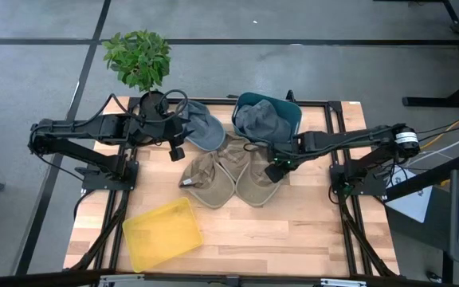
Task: Pick & Place hat
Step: Put the right brown cap into the yellow bin
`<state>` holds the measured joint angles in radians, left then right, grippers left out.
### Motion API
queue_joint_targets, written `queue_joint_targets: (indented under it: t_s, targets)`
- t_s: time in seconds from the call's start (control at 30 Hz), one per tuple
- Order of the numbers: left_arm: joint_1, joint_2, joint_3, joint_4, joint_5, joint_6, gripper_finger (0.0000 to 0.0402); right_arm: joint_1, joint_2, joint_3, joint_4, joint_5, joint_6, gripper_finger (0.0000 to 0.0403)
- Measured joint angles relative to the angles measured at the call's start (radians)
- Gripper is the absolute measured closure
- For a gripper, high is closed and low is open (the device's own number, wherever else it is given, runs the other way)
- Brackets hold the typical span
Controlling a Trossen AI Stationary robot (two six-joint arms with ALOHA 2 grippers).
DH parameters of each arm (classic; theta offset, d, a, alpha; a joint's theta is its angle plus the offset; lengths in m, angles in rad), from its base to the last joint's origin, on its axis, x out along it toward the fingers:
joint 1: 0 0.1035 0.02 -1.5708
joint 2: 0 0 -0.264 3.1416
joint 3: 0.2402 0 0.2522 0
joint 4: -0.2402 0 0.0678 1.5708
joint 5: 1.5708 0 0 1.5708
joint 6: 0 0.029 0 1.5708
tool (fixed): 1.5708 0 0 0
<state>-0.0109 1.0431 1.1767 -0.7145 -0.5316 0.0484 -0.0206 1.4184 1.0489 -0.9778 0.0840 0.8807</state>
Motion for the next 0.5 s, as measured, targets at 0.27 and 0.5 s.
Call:
queue_joint_targets:
  t_s: [0.27,0.5]
  targets:
    - [0.000,0.000,0.000,0.000,0.000,-0.010,0.0256,-0.008,0.000,-0.066,0.045,-0.085,0.017,0.0285]
    - [0.000,0.000,0.000,0.000,0.000,-0.012,0.0256,-0.027,0.000,-0.130,0.074,-0.118,0.055,0.0174]
